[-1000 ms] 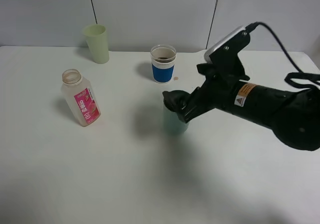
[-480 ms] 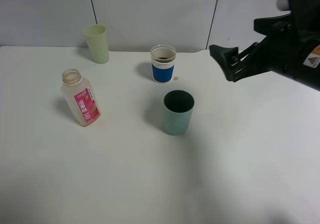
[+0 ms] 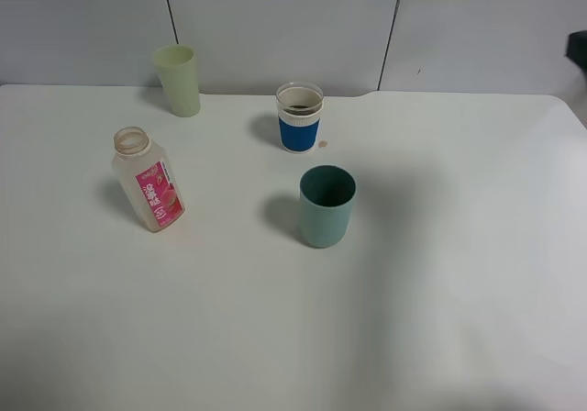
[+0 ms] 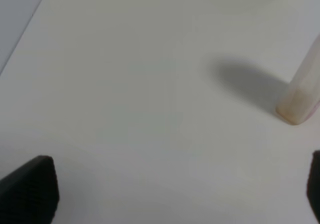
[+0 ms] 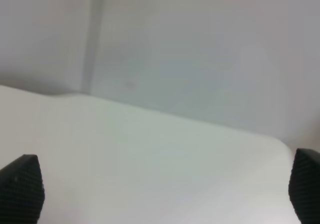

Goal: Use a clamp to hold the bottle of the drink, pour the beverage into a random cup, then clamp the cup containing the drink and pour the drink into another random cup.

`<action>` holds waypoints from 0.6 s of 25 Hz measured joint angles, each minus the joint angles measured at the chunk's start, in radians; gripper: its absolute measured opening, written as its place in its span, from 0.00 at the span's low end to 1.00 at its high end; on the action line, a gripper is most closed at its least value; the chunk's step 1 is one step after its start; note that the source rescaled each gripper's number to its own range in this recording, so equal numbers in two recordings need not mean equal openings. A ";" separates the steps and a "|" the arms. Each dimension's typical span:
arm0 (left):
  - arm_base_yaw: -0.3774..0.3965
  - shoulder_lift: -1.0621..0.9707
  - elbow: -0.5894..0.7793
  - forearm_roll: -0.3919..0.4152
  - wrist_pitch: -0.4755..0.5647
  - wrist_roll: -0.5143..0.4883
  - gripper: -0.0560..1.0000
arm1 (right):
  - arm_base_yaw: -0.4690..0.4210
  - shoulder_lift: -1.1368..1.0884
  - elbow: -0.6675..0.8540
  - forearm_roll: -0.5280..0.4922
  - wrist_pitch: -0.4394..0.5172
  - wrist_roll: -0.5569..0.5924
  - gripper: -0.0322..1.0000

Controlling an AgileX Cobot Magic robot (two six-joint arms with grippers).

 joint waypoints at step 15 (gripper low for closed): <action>0.000 0.000 0.000 0.000 0.000 0.000 1.00 | -0.025 -0.474 -0.101 0.060 0.389 0.016 1.00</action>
